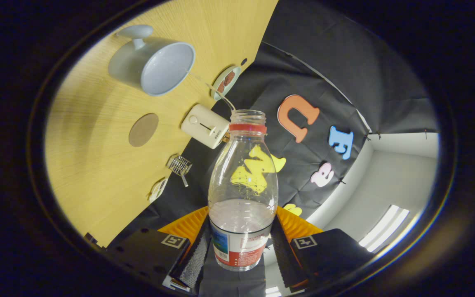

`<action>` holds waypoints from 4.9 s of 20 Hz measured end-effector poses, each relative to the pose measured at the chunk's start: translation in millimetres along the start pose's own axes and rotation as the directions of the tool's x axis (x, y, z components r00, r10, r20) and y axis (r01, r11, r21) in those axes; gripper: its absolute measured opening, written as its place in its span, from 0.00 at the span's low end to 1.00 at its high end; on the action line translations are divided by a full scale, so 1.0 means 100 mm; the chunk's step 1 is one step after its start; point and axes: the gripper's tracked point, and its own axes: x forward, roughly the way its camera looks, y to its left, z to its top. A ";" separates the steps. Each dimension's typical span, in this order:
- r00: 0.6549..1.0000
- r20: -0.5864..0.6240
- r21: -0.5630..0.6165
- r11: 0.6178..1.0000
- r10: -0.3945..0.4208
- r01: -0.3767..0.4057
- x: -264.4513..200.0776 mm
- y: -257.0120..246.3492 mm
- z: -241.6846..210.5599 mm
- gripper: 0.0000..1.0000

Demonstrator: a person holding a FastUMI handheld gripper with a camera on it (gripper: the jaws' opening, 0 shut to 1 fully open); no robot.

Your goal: Take the bottle from table, then pour the juice into the cup, finally place the bottle on the coaster

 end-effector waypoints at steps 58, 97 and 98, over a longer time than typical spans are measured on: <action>0.990 0.101 0.995 -0.027 0.098 -0.098 0.09 0.04 -0.24 0.79; 0.966 0.218 0.818 -0.566 0.141 -0.102 1.55 1.39 0.56 0.82; 0.964 0.220 0.821 -0.562 0.150 -0.100 1.54 1.43 0.61 0.82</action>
